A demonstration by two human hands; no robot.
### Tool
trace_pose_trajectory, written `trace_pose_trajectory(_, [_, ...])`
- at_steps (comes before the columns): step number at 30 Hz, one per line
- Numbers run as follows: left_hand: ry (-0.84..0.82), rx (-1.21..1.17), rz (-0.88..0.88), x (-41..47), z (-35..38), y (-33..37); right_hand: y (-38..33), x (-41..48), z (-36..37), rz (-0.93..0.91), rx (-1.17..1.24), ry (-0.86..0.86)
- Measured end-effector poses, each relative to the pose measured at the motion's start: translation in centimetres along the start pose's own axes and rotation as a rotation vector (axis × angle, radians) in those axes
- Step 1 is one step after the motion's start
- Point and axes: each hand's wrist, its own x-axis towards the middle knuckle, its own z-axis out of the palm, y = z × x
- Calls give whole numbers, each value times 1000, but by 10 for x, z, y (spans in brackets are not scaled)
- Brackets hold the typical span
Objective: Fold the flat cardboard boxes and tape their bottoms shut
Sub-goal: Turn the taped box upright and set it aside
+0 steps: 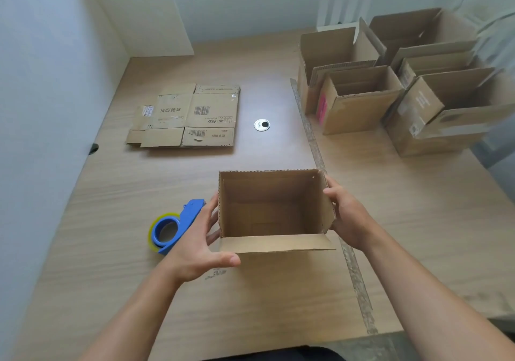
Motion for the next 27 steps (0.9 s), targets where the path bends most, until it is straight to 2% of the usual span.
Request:
trace_pose_trajectory(3, [-36,100,14,4,-4,-2,1,1,-5,-9,19,-3])
trace_pose_trajectory(8, [262,82,55,13,-1,-1,4,-6,-2,-30,-30,-48])
trace_pose_trajectory(14, [418,169,-35,24,6,-10,5,-12,3,-26,-83,-41])
trace_pose_trajectory(18, [370,103,-1,22,9,-16,15,-16,4,-84,-54,48])
trace_pose_trajectory(22, [298,9,-104,13,10,-34,45,-27,-7,-78,96,121])
trace_pose_trajectory(25, [318,66,-144,11,17,-44,69,-39,-10,-35,11,145])
trace_pose_trajectory(27, [372,64,-151,15,23,-45,76,-45,-5,-38,-106,103])
